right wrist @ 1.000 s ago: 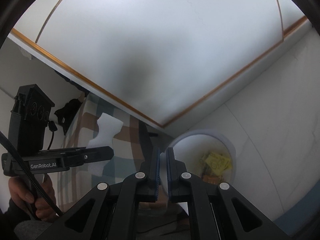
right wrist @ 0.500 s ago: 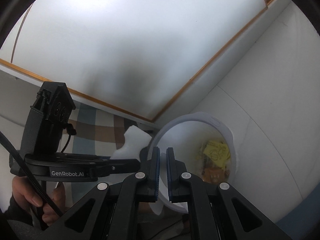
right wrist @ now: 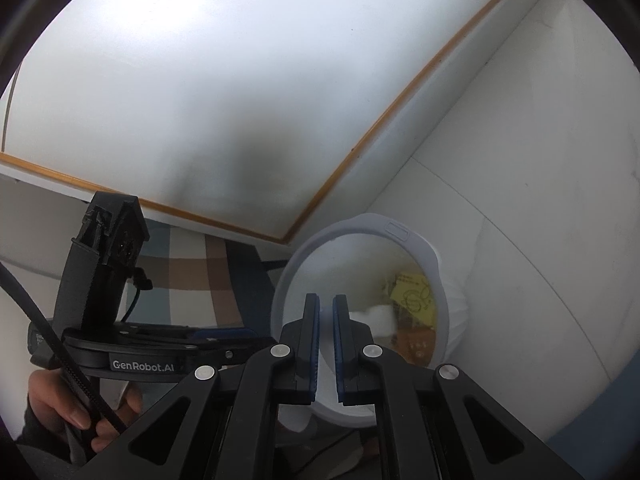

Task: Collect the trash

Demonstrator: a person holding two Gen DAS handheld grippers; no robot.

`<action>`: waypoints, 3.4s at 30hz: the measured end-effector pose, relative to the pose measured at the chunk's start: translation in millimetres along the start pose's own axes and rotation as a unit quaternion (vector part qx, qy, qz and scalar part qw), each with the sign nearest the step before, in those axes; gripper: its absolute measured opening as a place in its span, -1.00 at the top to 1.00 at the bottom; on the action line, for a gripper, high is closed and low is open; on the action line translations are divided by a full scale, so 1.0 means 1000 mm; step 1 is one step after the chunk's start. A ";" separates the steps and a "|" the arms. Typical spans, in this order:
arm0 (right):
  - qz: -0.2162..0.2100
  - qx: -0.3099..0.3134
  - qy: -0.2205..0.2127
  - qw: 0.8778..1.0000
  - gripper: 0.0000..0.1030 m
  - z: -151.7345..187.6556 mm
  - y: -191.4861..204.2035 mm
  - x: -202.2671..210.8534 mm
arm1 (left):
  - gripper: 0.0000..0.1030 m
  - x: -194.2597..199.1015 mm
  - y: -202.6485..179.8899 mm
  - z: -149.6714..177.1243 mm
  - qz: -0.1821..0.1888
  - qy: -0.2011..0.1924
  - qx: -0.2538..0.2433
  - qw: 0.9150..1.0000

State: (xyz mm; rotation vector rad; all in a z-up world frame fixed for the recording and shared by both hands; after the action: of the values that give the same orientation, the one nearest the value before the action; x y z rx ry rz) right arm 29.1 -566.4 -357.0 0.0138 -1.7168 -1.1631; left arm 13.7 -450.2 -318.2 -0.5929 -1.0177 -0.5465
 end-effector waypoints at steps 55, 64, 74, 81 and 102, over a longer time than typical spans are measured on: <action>0.101 0.033 0.053 0.993 0.36 0.027 -0.004 0.007 | -0.47 0.080 0.027 0.037 -0.047 -0.166 0.027 0.985; 0.117 0.047 0.044 0.991 0.02 0.031 0.007 0.028 | -0.47 0.082 0.018 0.038 -0.065 -0.179 0.015 0.982; 0.136 0.054 0.019 0.989 -0.39 0.032 0.025 0.062 | -0.47 0.088 0.018 0.042 -0.074 -0.188 0.015 0.979; 0.145 0.068 0.028 0.987 -0.59 0.036 0.038 0.077 | -0.47 0.093 0.015 0.048 -0.078 -0.189 0.013 0.979; 0.180 0.069 0.004 0.981 -0.77 0.049 0.060 0.103 | -0.47 0.125 0.016 0.077 -0.071 -0.222 0.020 0.972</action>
State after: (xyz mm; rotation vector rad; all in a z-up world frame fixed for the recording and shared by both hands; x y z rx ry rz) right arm -27.6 -552.3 -242.2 -0.2002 -1.7039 -0.7761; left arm 29.8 -403.9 -178.8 -0.6251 -1.5008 -0.5283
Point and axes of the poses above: each gripper's, at about its wrist camera, not at the fingertips, and x roughly against the way its jaws point, y to its left, z to its underside, the point moved 9 cm from there along -x, roughly the way its jaws point, and after that the axes turned 14 degrees about y, right-handed, at the moved point
